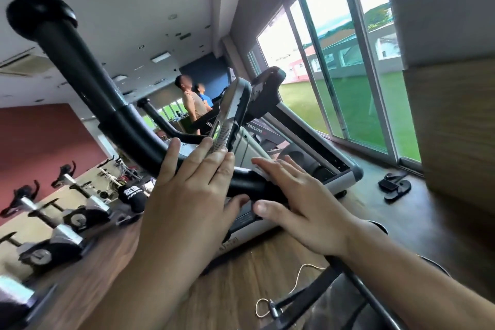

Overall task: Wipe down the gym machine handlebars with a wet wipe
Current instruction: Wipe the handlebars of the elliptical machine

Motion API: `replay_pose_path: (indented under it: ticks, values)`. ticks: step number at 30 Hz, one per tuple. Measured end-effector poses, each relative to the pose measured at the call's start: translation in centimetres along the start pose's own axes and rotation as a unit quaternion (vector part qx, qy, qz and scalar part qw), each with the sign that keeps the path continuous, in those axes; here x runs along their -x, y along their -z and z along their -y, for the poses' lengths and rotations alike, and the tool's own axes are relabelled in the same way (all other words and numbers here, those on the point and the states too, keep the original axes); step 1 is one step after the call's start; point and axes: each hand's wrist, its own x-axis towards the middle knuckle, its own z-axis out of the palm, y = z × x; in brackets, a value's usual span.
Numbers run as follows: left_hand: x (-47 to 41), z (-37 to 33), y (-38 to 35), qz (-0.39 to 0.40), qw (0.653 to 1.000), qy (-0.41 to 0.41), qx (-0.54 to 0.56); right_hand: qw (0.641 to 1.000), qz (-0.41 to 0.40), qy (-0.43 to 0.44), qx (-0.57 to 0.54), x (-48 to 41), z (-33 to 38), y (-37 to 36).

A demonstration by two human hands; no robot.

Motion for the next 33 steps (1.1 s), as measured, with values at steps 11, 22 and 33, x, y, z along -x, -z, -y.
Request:
replay_pose_path:
  ticks: [11, 22, 33]
  values:
    - [-0.9, -0.8, -0.4, 0.021, 1.000, -0.007, -0.021, 0.998, -0.056, 0.004, 0.014, 3.2, -1.4, -1.5]
    - [-1.7, -1.6, -0.8, 0.036, 0.999, -0.005, -0.022, 0.994, -0.103, -0.016, 0.011, 4.5, -2.3, -3.6]
    - [-2.4, -2.8, -1.1, 0.051, 0.998, -0.006, -0.026, 0.992, -0.107, -0.037, -0.055, 2.7, -3.4, -2.7]
